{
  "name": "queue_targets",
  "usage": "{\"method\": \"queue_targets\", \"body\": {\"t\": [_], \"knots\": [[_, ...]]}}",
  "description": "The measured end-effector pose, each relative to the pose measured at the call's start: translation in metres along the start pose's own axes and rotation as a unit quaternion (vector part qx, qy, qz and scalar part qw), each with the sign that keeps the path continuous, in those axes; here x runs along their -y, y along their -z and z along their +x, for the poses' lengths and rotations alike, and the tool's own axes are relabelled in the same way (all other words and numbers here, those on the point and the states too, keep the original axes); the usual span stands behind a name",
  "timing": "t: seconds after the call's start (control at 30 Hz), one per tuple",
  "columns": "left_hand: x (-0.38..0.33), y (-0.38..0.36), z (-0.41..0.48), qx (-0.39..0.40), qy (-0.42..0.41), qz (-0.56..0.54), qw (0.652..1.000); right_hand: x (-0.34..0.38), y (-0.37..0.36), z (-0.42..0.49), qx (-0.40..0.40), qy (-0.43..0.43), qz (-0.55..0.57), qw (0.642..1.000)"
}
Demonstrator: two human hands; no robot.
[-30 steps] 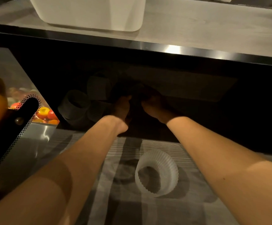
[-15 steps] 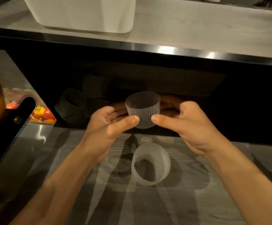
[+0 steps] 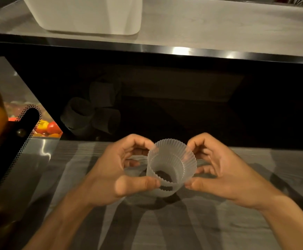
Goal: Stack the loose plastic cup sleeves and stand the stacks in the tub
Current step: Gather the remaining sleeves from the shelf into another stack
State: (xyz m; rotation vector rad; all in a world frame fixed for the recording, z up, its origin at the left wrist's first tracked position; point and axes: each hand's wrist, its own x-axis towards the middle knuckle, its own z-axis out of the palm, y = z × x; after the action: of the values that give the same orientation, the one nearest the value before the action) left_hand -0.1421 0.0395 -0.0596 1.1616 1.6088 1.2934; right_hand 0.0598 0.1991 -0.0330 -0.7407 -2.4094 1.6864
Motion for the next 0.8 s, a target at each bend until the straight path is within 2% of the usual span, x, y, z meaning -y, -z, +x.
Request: {"method": "queue_targets", "body": {"t": [0.17, 0.23, 0.27, 0.33, 0.43, 0.5, 0.63, 0.7, 0.8], "knots": [[0.004, 0.0, -0.007, 0.037, 0.027, -0.009, 0.999, -0.003, 0.0, -0.002, 0.039, -0.044, -0.106, 0.993], [0.008, 0.004, -0.011, 0.031, 0.044, -0.021, 0.998, -0.006, 0.005, 0.002, 0.031, -0.08, -0.141, 0.986], [0.01, 0.007, -0.012, 0.006, 0.054, -0.034, 0.998, -0.007, 0.008, 0.007, 0.006, -0.088, -0.148, 0.985], [0.014, 0.011, -0.009, -0.097, 0.091, -0.074, 0.988, -0.001, 0.01, 0.024, -0.045, -0.083, -0.156, 0.983], [0.029, 0.016, 0.003, -0.28, 0.2, -0.14, 0.929, 0.02, 0.0, 0.067, -0.043, -0.077, -0.122, 0.989], [0.038, 0.022, 0.012, -0.35, 0.246, -0.199, 0.882, 0.034, -0.015, 0.099, -0.009, -0.093, -0.152, 0.984], [0.043, 0.033, 0.03, -0.39, 0.275, -0.317, 0.82, 0.062, -0.055, 0.154, 0.096, -0.112, -0.257, 0.955], [0.041, 0.035, 0.037, -0.381, 0.267, -0.355, 0.811, 0.067, -0.071, 0.174, 0.131, -0.147, -0.245, 0.949], [0.037, 0.036, 0.043, -0.375, 0.255, -0.378, 0.807, 0.057, -0.084, 0.195, 0.13, -0.178, -0.194, 0.956]]}}
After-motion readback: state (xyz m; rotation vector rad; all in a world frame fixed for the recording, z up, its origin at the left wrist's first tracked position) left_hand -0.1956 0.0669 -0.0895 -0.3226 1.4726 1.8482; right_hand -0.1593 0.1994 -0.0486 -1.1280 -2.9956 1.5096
